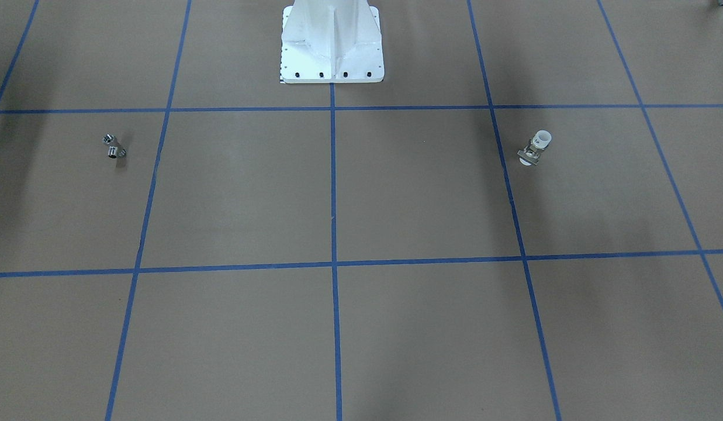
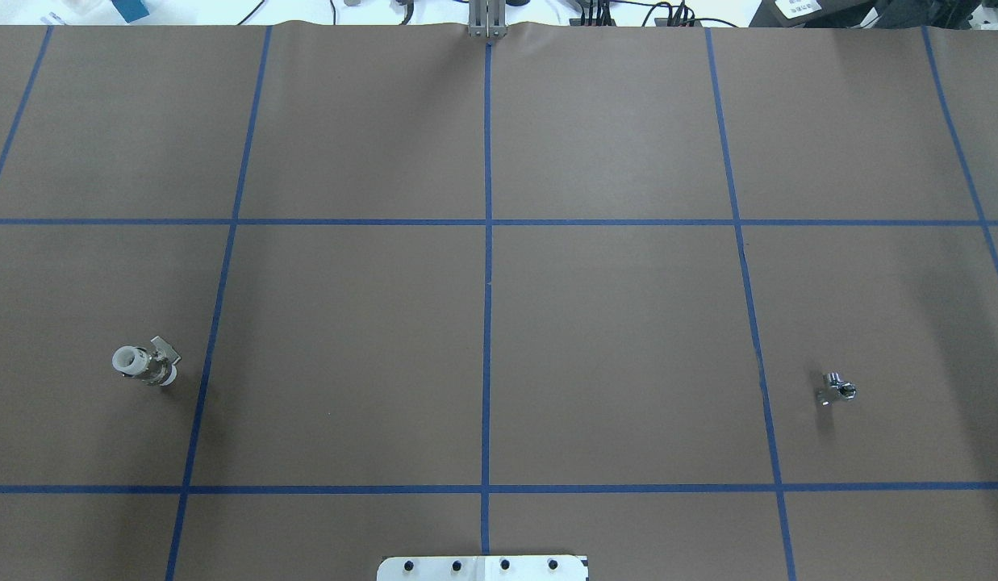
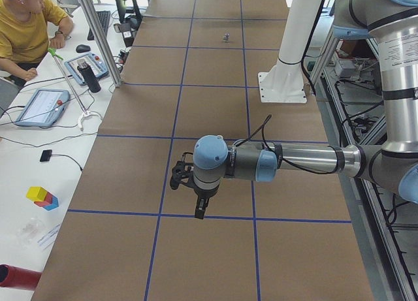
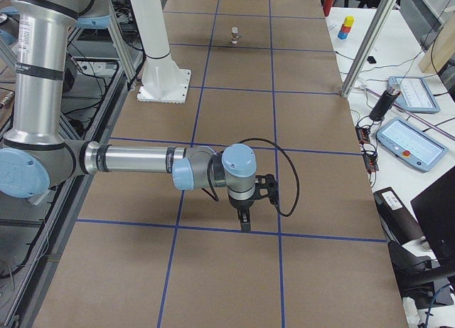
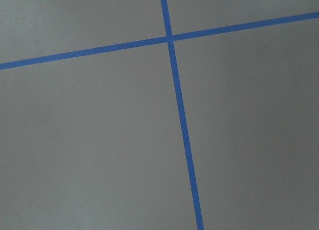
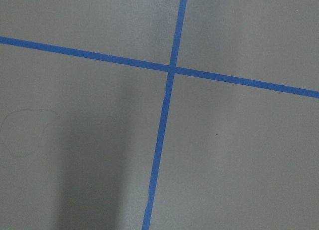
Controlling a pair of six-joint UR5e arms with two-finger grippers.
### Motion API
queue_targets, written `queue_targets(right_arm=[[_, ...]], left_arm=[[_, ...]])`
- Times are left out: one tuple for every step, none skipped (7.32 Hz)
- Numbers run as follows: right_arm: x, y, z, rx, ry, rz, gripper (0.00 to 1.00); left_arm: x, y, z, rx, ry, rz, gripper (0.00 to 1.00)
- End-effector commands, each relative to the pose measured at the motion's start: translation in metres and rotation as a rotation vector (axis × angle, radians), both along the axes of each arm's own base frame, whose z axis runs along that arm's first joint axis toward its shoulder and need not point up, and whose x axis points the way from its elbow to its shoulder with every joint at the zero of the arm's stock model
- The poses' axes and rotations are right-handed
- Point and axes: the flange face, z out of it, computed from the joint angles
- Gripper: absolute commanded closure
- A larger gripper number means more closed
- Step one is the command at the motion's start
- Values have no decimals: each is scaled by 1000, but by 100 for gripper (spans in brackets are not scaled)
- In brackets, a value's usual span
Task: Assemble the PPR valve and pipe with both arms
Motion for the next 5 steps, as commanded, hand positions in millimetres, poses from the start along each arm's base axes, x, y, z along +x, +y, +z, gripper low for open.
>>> queue_targets(right_arm=[[-1,-12,-12,63,-5,0,0],[-1,-18,-17,74,-1,1,0],[-1,-19,-6,57,-1,-1,0],[-1,-24,-4,53,-3,-1,0],[-1,-24,-1,48,-2,-2,0]], left_arm=[[4,-34,-41,248,-5,9,0],[17,-53,-52,290,2,41,0],[38,-64,-69,326,32,67,0],[46,-73,-83,242,76,-23,0],[72,-79,-99,205,119,-56,0]])
